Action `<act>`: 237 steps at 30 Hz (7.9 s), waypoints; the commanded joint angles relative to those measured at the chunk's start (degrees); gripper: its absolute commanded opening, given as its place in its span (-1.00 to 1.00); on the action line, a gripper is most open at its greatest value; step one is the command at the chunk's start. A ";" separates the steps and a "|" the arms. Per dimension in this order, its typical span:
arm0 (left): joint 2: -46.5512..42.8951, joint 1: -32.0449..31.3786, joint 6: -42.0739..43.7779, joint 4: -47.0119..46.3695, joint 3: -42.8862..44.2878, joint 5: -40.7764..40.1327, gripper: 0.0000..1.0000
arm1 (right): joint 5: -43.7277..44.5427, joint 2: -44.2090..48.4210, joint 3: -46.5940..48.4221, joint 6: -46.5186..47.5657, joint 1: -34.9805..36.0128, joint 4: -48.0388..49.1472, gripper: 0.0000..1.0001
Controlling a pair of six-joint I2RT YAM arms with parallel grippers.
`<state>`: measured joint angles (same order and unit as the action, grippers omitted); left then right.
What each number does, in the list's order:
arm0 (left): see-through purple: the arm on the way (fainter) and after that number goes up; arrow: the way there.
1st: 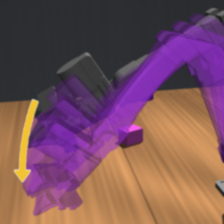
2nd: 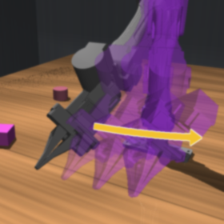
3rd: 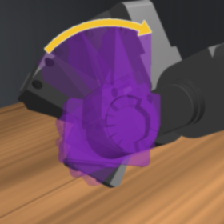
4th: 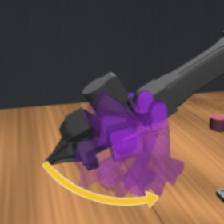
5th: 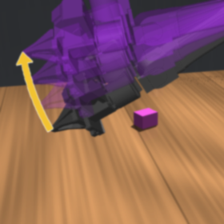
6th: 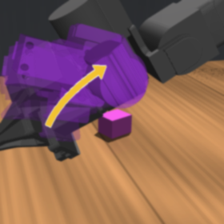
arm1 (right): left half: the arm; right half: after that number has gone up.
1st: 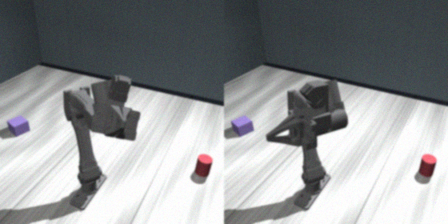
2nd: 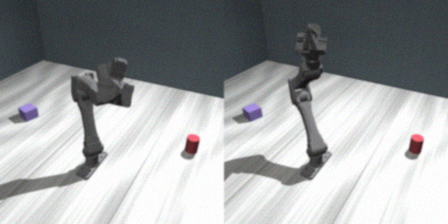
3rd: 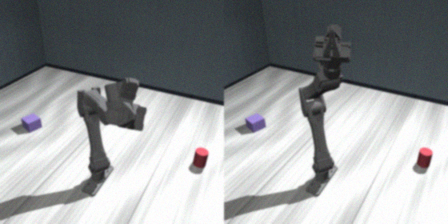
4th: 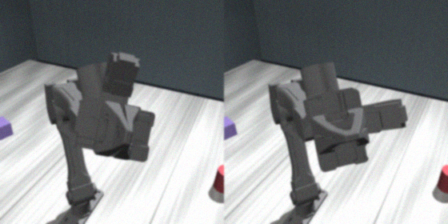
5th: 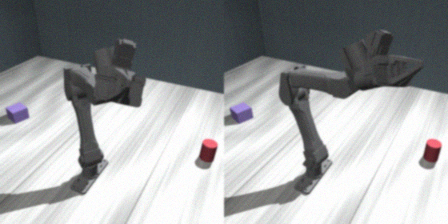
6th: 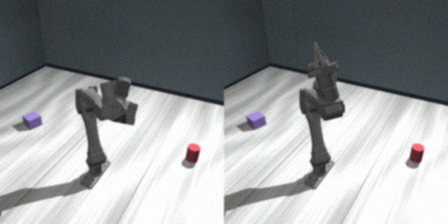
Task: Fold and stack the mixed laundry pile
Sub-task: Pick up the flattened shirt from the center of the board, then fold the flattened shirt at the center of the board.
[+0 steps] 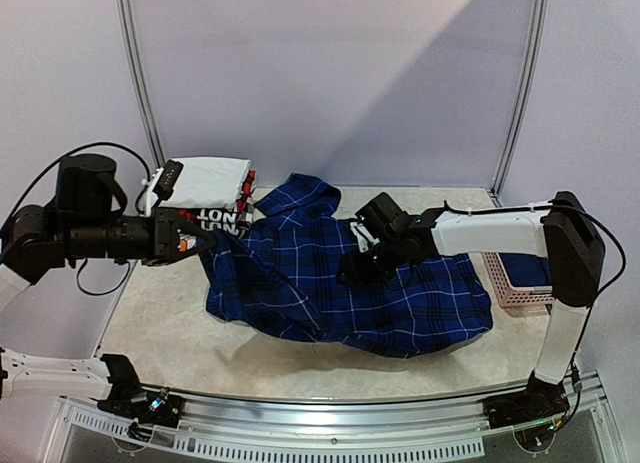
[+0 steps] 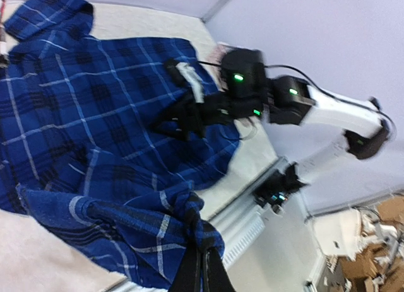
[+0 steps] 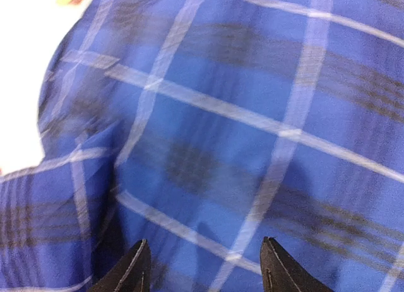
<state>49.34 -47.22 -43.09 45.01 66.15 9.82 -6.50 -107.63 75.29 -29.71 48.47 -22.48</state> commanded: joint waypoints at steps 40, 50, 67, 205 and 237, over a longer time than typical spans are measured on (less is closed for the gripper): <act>11.24 -22.74 1.36 -21.02 -1.33 -4.75 -1.00 | -11.66 -5.53 5.61 2.92 14.47 -2.23 -0.34; 6.98 -22.48 5.56 -16.21 -4.98 -18.08 -1.00 | 14.04 7.93 -1.78 -4.72 7.89 -10.71 0.26; 2.08 -14.80 9.82 -13.02 -10.14 -32.38 -1.00 | 23.43 42.67 -28.97 -36.95 5.53 -27.59 0.75; 50.07 20.06 18.64 -15.35 12.00 -5.44 -1.00 | 17.90 35.33 -41.15 -13.91 -23.00 1.90 -0.19; 28.99 18.47 17.65 -5.32 10.15 -10.51 -1.00 | 26.21 60.80 -31.82 -12.26 -23.40 -26.90 -1.00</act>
<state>84.71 -28.34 -25.15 34.35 75.70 3.51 15.77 -52.99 40.69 -42.76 25.43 -38.96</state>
